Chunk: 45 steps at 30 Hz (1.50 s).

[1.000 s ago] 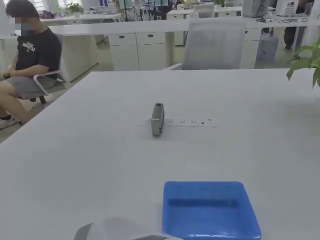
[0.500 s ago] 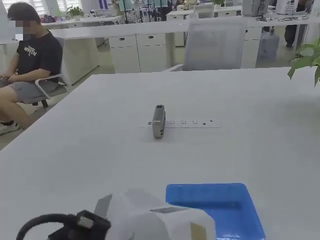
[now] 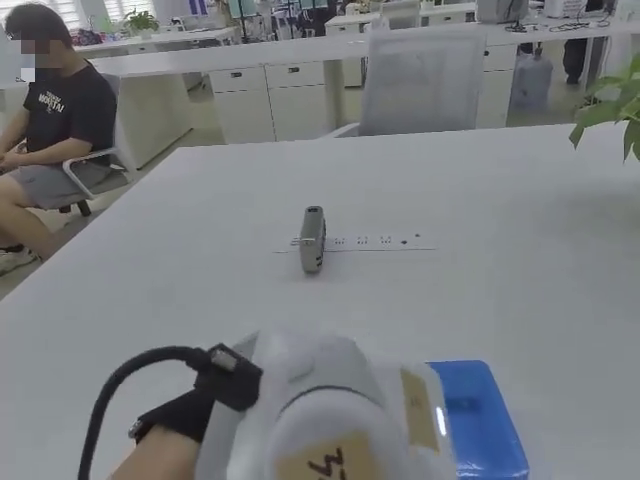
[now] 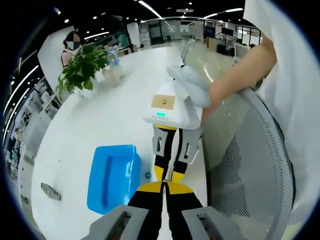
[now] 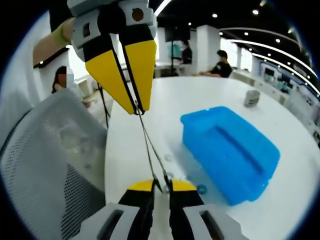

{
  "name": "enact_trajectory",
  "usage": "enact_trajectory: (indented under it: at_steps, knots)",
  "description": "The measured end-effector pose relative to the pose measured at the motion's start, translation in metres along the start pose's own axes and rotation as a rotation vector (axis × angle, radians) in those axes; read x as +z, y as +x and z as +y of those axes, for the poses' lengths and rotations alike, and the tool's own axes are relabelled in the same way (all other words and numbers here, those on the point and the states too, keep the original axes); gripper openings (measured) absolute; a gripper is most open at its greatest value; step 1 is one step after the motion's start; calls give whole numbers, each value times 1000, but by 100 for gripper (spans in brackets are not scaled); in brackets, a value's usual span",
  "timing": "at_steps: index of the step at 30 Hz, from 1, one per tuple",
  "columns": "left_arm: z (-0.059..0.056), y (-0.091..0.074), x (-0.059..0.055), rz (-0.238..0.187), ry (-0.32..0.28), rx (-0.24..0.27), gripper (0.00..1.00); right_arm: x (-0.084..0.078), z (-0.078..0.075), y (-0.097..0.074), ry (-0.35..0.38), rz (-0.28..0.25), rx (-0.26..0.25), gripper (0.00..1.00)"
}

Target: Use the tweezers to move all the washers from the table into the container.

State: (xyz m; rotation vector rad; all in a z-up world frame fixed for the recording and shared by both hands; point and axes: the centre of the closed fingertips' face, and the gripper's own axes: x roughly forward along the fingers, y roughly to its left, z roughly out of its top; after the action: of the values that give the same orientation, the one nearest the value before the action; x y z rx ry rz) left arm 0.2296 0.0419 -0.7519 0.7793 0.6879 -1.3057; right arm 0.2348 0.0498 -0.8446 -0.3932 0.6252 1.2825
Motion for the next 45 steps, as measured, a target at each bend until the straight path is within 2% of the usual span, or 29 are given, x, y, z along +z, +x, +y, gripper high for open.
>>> enact_trajectory:
  at_steps: [6,9,10,13,15,19,22,27,29,30,31,32,33,35,37,39,40,41,44,45]
  knots:
    - [3,1,2,10,6,-12,0,3,-2,0,11,-18,-3,7]
    - [2,4,0,27,0,-29,0,4,0,2,32,-28,13,8]
    - [1,3,-2,39,1,-34,0,4,1,3,37,-26,22,8]
    - [0,6,1,25,-5,-47,0,2,1,3,18,-13,14,8]
    - [0,8,-2,40,-7,-56,0,3,2,3,22,-17,18,10]
    - [-2,8,-2,44,0,-76,0,19,1,-5,8,-65,5,19]
    - [-2,10,-2,44,5,-82,0,34,2,-13,-19,-99,14,18]
    - [-1,14,1,28,-4,-88,0,40,4,-11,-58,-80,34,17]
    - [-1,16,3,9,-22,-87,0,34,5,-8,-88,-34,46,12]
    - [0,17,1,3,-33,-80,0,30,3,-6,-95,-9,39,5]
    - [3,17,0,-4,-36,-61,0,29,8,-4,-83,-10,61,4]
    - [5,17,-1,-5,-80,-37,0,32,4,-3,-81,-24,44,3]
    - [6,17,-2,-13,-104,-22,0,32,3,-5,-40,-22,37,3]
    - [12,13,-2,-71,-172,45,2,31,-1,-6,7,-20,34,3]
    - [14,5,-4,-133,-237,78,13,31,-4,-6,55,-28,19,3]
    - [15,-6,-2,-259,-365,151,23,31,-7,-7,116,-49,9,2]
    - [14,-12,-2,-301,-412,174,27,31,-9,-7,135,-56,3,2]
    - [13,-19,-4,-361,-485,210,31,31,-10,-9,162,-62,-3,2]
    - [11,-34,-11,-458,-572,280,40,28,-17,-13,228,-79,-15,2]
    - [10,-41,-16,-492,-608,323,44,28,-18,-15,244,-84,-17,2]
